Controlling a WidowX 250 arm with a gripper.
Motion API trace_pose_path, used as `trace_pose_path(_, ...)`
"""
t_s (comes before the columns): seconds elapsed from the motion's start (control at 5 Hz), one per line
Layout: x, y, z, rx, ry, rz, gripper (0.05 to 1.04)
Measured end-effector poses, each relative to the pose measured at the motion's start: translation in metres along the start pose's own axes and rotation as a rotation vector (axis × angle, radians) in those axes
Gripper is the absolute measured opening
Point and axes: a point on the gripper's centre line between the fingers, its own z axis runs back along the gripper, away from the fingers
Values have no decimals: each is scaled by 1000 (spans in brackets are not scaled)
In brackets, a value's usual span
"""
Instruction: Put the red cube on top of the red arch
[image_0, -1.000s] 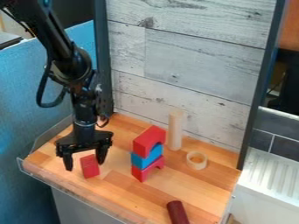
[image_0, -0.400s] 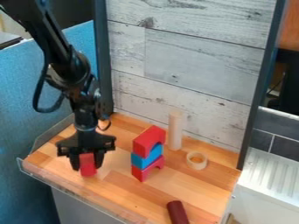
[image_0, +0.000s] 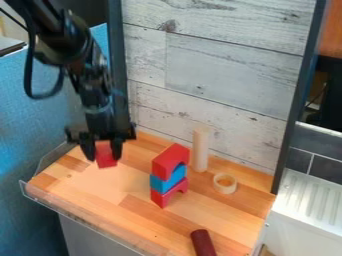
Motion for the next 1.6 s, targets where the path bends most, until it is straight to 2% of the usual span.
trace_pose_path(0.2, 15, -7, 27, -44, -1, -60, 567)
trace_pose_path(0.4, 30, -15, 49, -90, 32, -147, 567)
trace_pose_path(0.6, 26, -25, 44, -108, 90, -237, 567)
trace_pose_path(0.8, 22, -45, 46, -124, 94, -310, 567)
trace_pose_path(1.0, 10, -60, 41, -137, 124, -359, 567)
trace_pose_path(1.2, 1, -71, 37, -128, 133, -412, 567)
trace_pose_path(1.6, -8, -86, 23, 2, 62, -566, 567)
